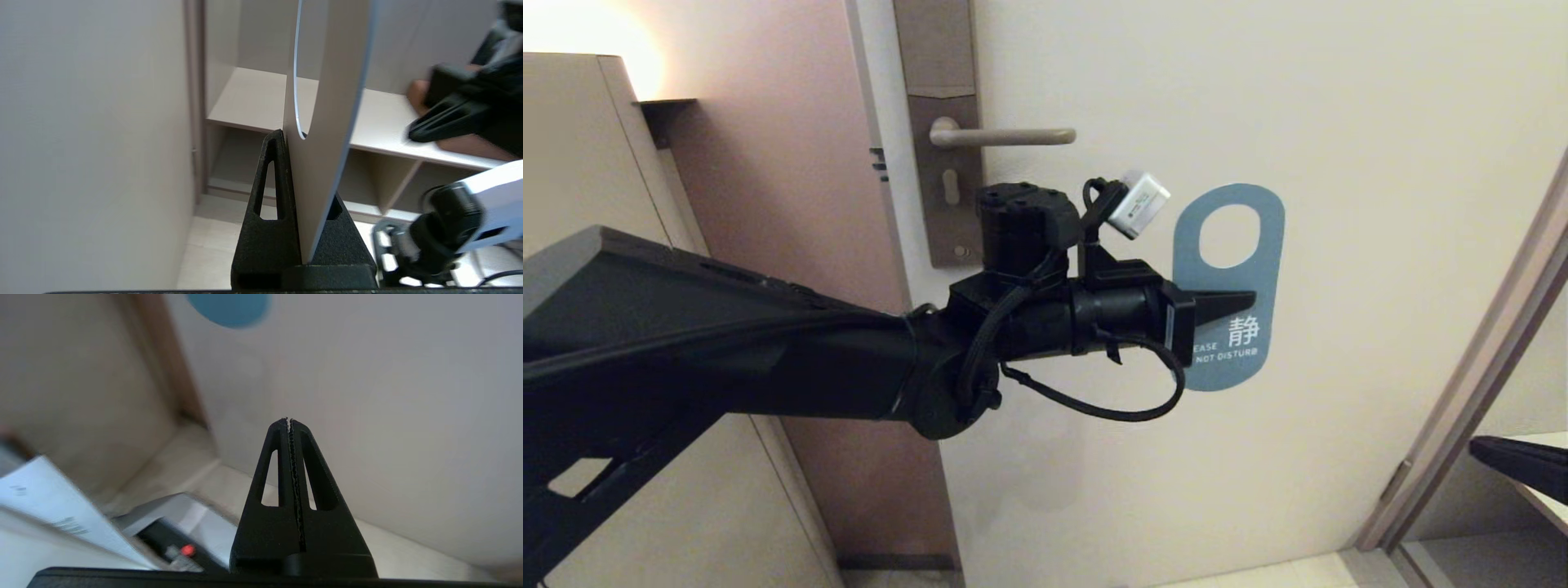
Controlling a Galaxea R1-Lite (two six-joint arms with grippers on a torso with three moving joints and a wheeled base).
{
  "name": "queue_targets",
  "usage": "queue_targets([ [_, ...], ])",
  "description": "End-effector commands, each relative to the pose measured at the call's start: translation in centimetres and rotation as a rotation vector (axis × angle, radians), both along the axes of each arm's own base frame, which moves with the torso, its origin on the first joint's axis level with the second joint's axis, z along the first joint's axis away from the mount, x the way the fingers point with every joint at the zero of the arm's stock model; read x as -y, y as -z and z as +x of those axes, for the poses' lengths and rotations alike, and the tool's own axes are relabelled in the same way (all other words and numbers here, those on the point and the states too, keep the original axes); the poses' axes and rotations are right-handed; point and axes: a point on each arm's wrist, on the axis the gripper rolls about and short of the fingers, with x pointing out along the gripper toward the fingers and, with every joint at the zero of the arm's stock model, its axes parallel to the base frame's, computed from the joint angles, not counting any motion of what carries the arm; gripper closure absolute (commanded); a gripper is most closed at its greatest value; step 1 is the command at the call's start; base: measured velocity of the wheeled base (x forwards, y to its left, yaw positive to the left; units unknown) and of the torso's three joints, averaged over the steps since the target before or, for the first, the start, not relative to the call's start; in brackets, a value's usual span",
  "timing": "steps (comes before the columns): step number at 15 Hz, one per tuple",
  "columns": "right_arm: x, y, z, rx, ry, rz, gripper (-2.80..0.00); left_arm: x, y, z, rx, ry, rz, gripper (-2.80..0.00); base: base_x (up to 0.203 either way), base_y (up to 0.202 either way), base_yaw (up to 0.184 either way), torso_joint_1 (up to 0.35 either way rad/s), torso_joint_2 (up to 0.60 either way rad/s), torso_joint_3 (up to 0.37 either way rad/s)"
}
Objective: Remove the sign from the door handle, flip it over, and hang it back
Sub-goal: Hand it to the other hand
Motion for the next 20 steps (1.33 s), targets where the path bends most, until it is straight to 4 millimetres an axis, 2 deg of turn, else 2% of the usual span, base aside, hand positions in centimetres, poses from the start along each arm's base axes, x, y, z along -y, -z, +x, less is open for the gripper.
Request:
queue_targets([
  [1, -0.2, 0.7, 1.8, -0.075, -0.046, 0.016, 0.00, 0.7, -0.1, -0.6, -0.021, 0.025, -0.011, 0.00, 0.000, 0.000, 0.000, 0.000, 0.00, 0.000],
  [6, -0.5, 1.0, 3.4, -0.135, -0.145, 0.061, 0.00, 1.1, -0.2, -1.0, -0.047, 0.089, -0.015, 0.00, 0.000, 0.000, 0.000, 0.000, 0.00, 0.000],
  [12, -0.5, 0.6, 5.2, -0.133, -0.156, 0.064, 0.00, 1.2, 0.1, -1.1, -0.057, 0.165, -0.003, 0.00, 0.000, 0.000, 0.000, 0.000, 0.00, 0.000],
  [13, -0.6, 0.7, 5.6, -0.120, -0.156, 0.063, -2.80, 1.2, 0.1, -1.1, -0.059, 0.170, -0.003, 0.00, 0.000, 0.000, 0.000, 0.000, 0.00, 0.000],
  [15, -0.6, 0.8, 6.1, -0.110, -0.155, 0.060, -2.80, 1.3, 0.5, -1.0, -0.065, 0.171, 0.001, 0.00, 0.000, 0.000, 0.000, 0.000, 0.00, 0.000],
  [20, -0.7, 1.2, 6.0, -0.095, -0.185, 0.021, -2.80, 1.4, 0.6, -0.9, -0.066, 0.171, 0.002, 0.00, 0.000, 0.000, 0.000, 0.000, 0.00, 0.000],
])
